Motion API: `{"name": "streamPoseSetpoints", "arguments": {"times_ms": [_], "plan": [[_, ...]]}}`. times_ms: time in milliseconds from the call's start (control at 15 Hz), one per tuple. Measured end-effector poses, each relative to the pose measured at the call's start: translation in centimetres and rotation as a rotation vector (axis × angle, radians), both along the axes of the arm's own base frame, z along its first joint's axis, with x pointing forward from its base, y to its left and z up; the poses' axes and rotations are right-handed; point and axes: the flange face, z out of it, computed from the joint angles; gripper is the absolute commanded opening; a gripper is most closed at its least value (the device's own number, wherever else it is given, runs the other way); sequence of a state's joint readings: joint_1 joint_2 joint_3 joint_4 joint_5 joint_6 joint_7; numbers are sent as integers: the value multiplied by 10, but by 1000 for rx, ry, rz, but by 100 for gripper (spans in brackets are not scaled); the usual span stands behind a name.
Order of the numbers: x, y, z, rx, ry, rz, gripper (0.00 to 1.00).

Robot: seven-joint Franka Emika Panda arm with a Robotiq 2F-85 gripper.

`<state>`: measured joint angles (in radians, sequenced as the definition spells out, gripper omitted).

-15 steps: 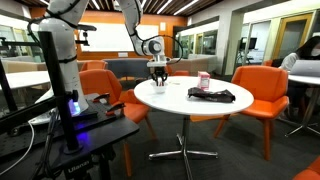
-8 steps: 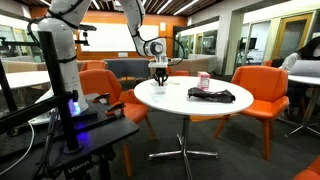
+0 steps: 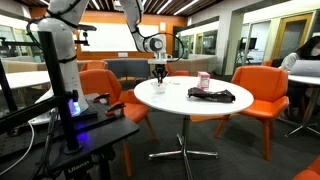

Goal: Place the marker on the table

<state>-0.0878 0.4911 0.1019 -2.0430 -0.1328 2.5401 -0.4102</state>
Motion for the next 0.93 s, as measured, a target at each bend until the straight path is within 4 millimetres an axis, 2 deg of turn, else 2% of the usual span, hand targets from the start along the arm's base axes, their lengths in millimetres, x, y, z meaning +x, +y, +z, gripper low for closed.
{"name": "streamPoseSetpoints", "arguments": {"times_ms": [267, 400, 533, 733, 933], "plan": [[-12, -10, 53, -18, 53, -28, 5], [-18, -30, 79, -39, 72, -67, 5], [-24, -62, 94, -68, 94, -117, 5], [-31, -111, 86, -94, 124, -189, 5], [-34, -147, 52, -102, 177, -246, 5]]}}
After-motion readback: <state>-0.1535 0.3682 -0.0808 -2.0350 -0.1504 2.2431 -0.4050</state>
